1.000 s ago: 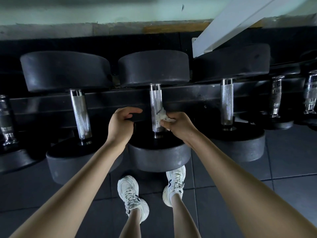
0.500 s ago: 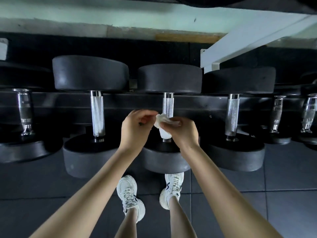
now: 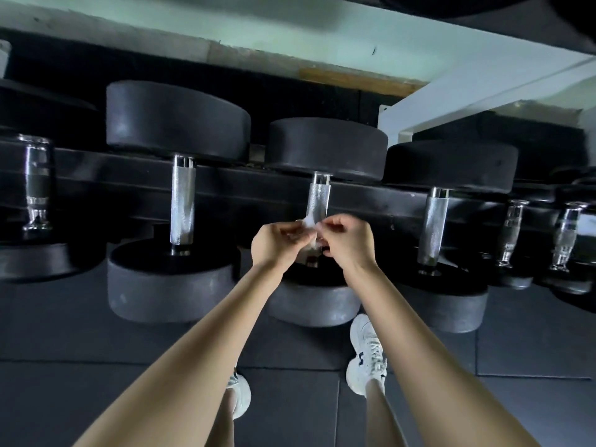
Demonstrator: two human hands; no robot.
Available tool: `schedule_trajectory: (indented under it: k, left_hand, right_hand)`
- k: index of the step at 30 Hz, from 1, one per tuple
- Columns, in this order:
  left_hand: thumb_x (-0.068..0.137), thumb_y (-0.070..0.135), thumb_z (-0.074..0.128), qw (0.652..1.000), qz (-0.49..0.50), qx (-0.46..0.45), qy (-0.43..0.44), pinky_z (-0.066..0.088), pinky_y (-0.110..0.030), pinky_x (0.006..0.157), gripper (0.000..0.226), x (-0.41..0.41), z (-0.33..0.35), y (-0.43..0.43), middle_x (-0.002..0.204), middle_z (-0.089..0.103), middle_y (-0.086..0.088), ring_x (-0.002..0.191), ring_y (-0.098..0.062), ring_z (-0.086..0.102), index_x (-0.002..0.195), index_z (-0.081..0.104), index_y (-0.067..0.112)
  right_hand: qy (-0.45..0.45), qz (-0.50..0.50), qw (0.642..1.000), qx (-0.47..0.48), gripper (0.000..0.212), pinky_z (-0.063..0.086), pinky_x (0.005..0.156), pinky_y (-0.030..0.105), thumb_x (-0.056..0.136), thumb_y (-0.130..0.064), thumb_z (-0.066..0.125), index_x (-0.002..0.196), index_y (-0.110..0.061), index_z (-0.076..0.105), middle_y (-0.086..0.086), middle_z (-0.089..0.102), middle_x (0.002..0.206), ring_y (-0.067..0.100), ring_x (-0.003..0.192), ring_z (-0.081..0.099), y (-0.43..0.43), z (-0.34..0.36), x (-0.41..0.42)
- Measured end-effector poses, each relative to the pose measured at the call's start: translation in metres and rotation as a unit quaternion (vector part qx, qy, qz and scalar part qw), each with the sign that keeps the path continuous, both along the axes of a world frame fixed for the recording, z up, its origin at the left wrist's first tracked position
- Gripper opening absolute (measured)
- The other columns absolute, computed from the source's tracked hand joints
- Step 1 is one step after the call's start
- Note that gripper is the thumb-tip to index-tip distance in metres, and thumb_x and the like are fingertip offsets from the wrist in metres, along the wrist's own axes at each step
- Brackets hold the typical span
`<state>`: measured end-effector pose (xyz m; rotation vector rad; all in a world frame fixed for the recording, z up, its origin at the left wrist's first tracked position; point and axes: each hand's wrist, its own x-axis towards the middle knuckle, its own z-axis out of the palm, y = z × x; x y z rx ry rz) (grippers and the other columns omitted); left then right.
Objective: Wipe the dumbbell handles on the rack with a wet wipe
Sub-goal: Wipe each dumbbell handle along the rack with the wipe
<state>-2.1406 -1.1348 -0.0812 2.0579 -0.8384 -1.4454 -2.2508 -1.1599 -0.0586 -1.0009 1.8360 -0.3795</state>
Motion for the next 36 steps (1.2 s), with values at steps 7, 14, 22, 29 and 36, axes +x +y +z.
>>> schedule_trajectory:
  k: [7, 14, 22, 29, 36]
  left_hand:
    - [0.063, 0.024, 0.087, 0.980, 0.162, 0.066, 0.095, 0.053, -0.019, 0.068, 0.054, -0.016, -0.007, -0.017, 0.103, 0.072, -0.005, 0.091, -0.014, 0.068, 0.111, 0.069, 0.009]
    - [0.071, 0.017, 0.081, 0.959, 0.256, -0.010, 0.124, 0.053, -0.014, 0.075, 0.040, -0.023, -0.006, -0.041, 0.098, 0.072, -0.003, 0.087, -0.009, 0.067, 0.108, 0.069, 0.006]
    - [0.071, 0.020, 0.082, 0.976, 0.187, -0.043, 0.101, 0.046, -0.002, 0.070, 0.044, -0.016, -0.005, -0.063, 0.096, 0.067, 0.001, 0.085, -0.006, 0.062, 0.110, 0.067, 0.006]
    - [0.069, 0.020, 0.083, 0.989, 0.098, -0.039, 0.106, 0.042, -0.005, 0.071, 0.044, -0.006, -0.010, -0.057, 0.081, 0.066, 0.006, 0.073, -0.001, 0.057, 0.106, 0.069, 0.000]
    - [0.067, 0.031, 0.083, 0.994, -0.016, 0.008, 0.104, 0.049, -0.032, 0.098, 0.035, 0.006, -0.016, -0.045, 0.099, 0.073, -0.008, 0.088, -0.009, 0.063, 0.096, 0.074, 0.013]
  right_hand:
    - [-0.064, 0.029, 0.996, -0.052, 0.020, 0.057, 0.064, 0.034, 0.085, -0.014, 0.067, 0.073, -0.029, 0.067, -0.003, 0.068, 0.070, 0.012, 0.064, 0.063, -0.011, 0.002, -0.016]
    - [-0.004, 0.136, 0.987, -0.091, 0.017, 0.053, 0.087, 0.037, 0.089, -0.017, 0.060, 0.092, -0.028, 0.072, -0.009, 0.072, 0.089, 0.012, 0.088, 0.067, -0.025, -0.005, -0.029]
    - [-0.004, 0.111, 0.993, -0.044, 0.026, 0.051, 0.072, 0.031, 0.089, -0.015, 0.059, 0.077, -0.037, 0.065, -0.008, 0.069, 0.074, 0.004, 0.069, 0.063, -0.030, -0.007, -0.052]
    - [0.009, 0.136, 0.989, -0.051, 0.027, 0.051, 0.073, 0.032, 0.089, -0.016, 0.057, 0.074, -0.038, 0.064, -0.009, 0.069, 0.073, 0.009, 0.074, 0.064, -0.025, 0.001, -0.052]
    - [0.019, 0.157, 0.986, -0.050, 0.023, 0.055, 0.074, 0.031, 0.091, -0.015, 0.057, 0.081, -0.034, 0.066, -0.007, 0.069, 0.076, 0.015, 0.077, 0.067, -0.024, 0.006, -0.053]
